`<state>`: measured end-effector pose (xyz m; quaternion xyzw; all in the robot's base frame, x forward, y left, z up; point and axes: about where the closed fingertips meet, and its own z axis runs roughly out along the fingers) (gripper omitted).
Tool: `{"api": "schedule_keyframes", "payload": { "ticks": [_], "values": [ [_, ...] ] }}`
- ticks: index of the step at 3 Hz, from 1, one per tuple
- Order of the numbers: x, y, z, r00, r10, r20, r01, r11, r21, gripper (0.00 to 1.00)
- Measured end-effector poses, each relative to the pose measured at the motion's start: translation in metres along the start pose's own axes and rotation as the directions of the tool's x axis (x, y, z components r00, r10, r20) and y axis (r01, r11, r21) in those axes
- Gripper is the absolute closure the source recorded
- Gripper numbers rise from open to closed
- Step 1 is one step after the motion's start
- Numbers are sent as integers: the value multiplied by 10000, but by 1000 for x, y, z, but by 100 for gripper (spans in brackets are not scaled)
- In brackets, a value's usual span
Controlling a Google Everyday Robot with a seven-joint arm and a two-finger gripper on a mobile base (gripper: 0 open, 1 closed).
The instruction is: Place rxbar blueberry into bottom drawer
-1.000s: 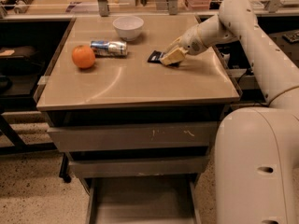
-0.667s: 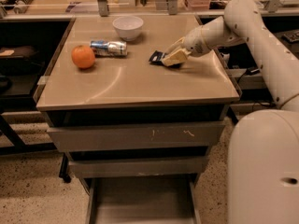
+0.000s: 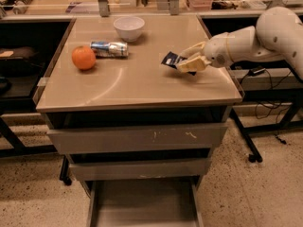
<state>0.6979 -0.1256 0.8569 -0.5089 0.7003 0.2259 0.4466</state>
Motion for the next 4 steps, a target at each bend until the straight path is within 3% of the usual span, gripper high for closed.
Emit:
{"api": "schedule_keyframes", "payload": {
  "ticks": [2,3,4],
  "values": [
    [32,62,-36,9987,499,-95,-491,9963,700,100],
    [54,107,-58,9948,1009,-144,-984,9876,1222,100],
    [75,127,-62,9889,1431,-410,-1378,9841,1123,100]
  ]
}}
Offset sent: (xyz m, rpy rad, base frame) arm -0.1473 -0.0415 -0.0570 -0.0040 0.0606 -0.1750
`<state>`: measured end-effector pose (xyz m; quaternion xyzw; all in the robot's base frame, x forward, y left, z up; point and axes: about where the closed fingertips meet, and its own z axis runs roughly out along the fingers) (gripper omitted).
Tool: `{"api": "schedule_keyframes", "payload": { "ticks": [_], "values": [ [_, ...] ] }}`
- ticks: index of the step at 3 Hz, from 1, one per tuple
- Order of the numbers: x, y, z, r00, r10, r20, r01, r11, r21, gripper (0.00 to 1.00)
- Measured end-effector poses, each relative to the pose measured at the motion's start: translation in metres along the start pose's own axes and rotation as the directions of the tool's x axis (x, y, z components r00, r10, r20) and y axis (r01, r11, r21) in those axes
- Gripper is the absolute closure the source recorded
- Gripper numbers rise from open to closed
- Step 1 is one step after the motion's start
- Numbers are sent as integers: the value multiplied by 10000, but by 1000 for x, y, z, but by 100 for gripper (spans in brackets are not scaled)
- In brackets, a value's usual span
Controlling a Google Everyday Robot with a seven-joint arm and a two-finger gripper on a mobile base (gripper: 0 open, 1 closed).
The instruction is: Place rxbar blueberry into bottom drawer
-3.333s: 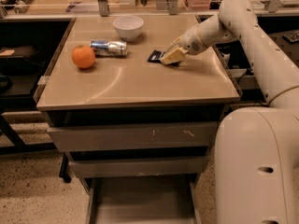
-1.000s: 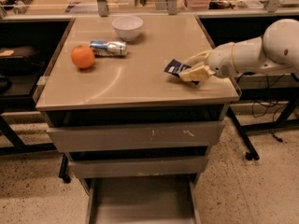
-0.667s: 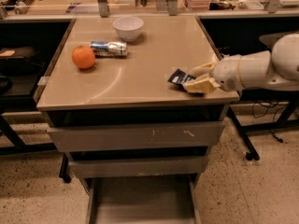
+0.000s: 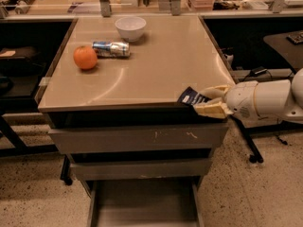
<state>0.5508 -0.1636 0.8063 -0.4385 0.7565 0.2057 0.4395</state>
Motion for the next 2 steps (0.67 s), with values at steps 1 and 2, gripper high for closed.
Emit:
{"api": "schedule_keyframes", "payload": {
  "ticks": [1,2],
  "values": [
    [-1,1,0,10000,2,14,-2,10000,4,100],
    [6,21,-16,9994,143,322,-147,9998,108,100]
  ]
}}
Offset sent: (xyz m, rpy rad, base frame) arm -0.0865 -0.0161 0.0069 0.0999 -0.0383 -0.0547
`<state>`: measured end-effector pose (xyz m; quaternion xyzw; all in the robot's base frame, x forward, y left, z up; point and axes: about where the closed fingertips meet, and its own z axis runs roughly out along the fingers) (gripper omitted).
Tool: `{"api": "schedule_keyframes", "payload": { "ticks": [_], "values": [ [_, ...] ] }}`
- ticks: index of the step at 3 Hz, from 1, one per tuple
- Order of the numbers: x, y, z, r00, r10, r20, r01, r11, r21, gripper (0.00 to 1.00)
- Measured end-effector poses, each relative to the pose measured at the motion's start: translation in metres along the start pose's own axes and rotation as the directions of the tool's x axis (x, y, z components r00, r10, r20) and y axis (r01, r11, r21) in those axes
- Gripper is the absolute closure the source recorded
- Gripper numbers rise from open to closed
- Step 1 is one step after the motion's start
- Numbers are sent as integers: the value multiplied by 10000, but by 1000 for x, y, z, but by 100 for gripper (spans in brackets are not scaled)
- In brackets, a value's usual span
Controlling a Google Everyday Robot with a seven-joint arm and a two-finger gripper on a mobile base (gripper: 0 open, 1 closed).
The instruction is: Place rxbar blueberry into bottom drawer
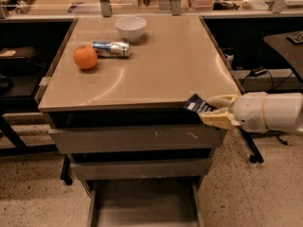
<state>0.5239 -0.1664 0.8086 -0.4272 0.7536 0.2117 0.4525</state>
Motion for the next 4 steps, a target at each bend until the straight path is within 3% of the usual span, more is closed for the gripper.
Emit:
{"api": "schedule_keyframes", "payload": {
  "ticks": [1,2,3,4],
  "values": [
    [0,53,-28,9978,88,655,-89,10000,10,100],
    [16,93,-54,9958,307,859,-331,9991,263,100],
    [78,111,-41,9937,1112,168,-1119,9927,443,100],
    [143,106,14,9866,1303,-979,-1269,9911,400,100]
  ]
}}
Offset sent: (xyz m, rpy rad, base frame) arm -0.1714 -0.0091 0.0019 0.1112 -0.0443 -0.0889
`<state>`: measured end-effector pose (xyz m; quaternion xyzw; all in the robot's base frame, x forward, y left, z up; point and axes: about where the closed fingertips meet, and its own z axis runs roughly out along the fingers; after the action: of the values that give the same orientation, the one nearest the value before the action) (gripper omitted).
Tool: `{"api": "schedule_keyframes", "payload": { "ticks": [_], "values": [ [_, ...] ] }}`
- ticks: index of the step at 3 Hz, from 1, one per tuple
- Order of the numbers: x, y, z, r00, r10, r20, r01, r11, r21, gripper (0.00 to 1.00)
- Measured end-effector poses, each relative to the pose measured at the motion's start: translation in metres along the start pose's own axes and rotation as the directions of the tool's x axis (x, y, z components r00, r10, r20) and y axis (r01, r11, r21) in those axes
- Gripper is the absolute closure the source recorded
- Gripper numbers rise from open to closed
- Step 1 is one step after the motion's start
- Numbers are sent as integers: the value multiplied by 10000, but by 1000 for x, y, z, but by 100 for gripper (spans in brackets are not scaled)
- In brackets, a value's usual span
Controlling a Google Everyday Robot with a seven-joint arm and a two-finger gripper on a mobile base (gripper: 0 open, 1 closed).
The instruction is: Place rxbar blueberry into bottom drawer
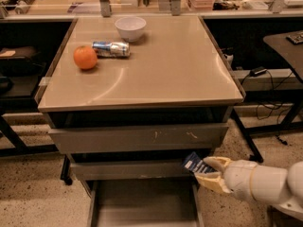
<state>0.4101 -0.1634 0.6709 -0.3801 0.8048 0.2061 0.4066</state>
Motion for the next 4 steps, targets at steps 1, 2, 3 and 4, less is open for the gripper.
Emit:
{"api": "schedule_keyframes", "payload": {
  "ticks": [1,2,3,4],
  "values": [
    [34,-8,65,9949,-484,-885,445,9980,-453,100],
    [46,-6,112,9933,-713,-913,617,9927,-1040,100],
    [46,-6,112,9933,-713,-913,617,9927,-1040,100],
    [77,5,145,9900,-750,-1194,549,9850,-1634,100]
  ]
}}
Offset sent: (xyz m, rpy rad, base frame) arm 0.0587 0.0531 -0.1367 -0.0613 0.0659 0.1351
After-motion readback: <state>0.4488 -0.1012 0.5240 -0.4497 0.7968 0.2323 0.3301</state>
